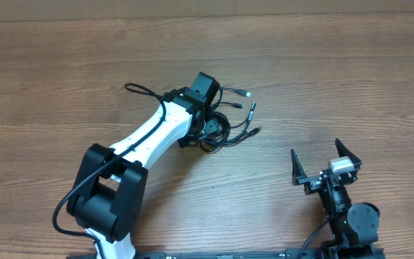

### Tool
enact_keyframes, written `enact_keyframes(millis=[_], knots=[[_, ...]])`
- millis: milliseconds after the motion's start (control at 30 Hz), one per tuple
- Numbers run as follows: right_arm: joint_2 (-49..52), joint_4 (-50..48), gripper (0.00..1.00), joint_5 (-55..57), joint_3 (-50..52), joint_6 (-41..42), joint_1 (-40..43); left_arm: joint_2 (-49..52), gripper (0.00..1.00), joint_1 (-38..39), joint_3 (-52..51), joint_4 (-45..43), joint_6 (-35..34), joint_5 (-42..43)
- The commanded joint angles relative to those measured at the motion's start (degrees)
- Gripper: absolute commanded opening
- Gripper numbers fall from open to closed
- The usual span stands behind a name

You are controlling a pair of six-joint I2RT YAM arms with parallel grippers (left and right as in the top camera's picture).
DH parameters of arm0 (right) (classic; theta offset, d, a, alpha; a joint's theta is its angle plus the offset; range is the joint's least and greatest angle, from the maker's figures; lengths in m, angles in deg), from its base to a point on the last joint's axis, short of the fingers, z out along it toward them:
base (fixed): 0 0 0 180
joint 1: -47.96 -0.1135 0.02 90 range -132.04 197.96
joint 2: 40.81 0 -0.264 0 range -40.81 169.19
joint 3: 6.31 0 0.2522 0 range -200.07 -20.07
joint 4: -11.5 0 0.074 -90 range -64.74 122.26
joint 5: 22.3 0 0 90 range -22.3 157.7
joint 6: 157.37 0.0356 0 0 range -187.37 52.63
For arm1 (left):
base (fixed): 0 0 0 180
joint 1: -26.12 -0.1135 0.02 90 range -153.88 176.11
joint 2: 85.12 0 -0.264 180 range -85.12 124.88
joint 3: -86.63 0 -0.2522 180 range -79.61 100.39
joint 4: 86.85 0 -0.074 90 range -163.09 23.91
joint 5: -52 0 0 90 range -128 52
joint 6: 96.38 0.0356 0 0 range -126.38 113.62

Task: Untangle cables
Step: 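Lower the left gripper onto the cable coil and close on it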

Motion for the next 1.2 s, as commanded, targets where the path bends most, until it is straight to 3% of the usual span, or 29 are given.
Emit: enact_keyframes(millis=[0,1167], knots=[[-0.42,-0.13,1.00,0.07,0.61,-0.04,0.22,0.61,0.68,0.00,0.20,0.00,-0.90,-1.38],[-0.42,-0.13,1.00,0.07,0.61,-0.04,0.22,0.63,0.70,0.15,0.17,-1.14,-0.92,-3.91]])
